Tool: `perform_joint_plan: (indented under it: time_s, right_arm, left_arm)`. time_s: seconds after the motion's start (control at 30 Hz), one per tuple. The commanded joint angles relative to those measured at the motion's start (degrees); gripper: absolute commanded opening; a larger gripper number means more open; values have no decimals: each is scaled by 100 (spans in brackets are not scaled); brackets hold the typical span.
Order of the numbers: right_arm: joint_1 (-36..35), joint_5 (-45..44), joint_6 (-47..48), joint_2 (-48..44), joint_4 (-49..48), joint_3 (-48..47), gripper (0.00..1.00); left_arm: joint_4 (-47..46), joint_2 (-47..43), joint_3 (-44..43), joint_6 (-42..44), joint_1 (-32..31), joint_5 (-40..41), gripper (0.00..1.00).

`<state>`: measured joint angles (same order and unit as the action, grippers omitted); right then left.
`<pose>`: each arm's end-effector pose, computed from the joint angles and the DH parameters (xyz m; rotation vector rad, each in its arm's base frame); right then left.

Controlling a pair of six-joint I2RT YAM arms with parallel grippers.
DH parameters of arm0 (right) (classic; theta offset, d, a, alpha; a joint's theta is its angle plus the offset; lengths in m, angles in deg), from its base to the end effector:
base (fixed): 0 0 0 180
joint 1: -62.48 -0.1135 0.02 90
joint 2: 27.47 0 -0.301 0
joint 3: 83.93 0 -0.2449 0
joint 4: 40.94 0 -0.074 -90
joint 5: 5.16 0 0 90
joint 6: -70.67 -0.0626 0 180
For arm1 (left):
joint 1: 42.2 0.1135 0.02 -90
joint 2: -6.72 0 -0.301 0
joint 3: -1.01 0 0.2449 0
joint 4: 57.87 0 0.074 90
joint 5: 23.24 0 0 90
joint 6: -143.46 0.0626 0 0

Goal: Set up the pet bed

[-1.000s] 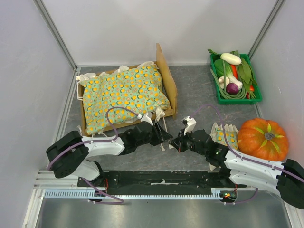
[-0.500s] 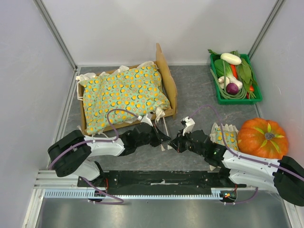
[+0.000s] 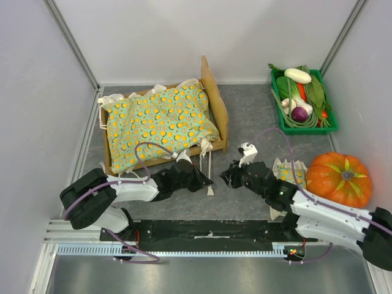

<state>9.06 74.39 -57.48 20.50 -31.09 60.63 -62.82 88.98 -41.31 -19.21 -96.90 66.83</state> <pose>0.1181 0.1401 0.2323 -0.1483 2.0530 0.8551 0.1614 -0.2278 0.1762 -0.3869 2.4420 -1.1533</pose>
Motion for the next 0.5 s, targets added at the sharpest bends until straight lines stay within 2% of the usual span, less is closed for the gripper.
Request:
perform_joint_plan:
  time_s: [0.0, 0.13, 0.27, 0.47]
  right_arm:
    - [96, 17, 220, 1211, -101, -888, 36]
    - [201, 158, 238, 2101, -734, -1284, 36]
    - [245, 351, 273, 2971, -1304, -1645, 40]
    - [254, 448, 291, 3587, -1894, -1759, 44]
  left_arm:
    - [33, 0, -33, 331, 20, 230, 2]
    - [120, 36, -95, 393, 20, 265, 2]
    - [296, 18, -104, 455, 29, 352, 2]
    - [428, 27, -192, 604, 38, 397, 2]
